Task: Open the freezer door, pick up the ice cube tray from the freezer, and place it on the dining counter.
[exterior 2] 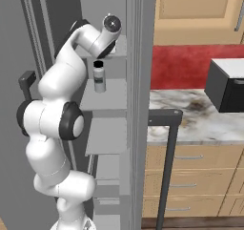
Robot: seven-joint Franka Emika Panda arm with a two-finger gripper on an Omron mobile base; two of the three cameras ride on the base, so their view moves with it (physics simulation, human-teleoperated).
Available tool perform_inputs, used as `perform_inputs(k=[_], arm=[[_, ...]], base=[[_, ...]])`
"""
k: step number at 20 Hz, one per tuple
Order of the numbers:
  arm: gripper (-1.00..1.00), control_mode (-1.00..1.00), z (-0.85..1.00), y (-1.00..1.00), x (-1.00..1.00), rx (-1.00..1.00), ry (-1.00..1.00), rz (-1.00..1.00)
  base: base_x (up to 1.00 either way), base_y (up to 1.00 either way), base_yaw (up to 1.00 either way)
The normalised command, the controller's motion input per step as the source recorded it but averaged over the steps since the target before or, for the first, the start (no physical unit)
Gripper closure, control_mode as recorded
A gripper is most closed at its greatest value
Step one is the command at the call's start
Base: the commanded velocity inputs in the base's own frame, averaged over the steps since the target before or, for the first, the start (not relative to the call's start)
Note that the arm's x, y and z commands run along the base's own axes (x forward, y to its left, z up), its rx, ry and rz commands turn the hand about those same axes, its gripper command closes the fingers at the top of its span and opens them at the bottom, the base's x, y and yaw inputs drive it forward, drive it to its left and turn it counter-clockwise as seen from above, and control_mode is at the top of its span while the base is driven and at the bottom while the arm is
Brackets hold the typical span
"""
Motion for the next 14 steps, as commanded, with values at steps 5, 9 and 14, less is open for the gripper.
perform_inputs(k=[5, 9, 14], arm=[[-1.0, -1.0, 0.19, 0.1, 0.2, 0.0, 0.01, 0.0], [-1.0, -1.0, 0.12, 0.16, 0.21, 0.0, 0.03, 0.0], [-1.0, -1.0, 0.0, 0.16, 0.23, 0.0, 0.07, 0.0]], base=[[0.0, 0.0, 0.0], [0.0, 0.0, 0.0], [0.0, 0.0, 0.0]])
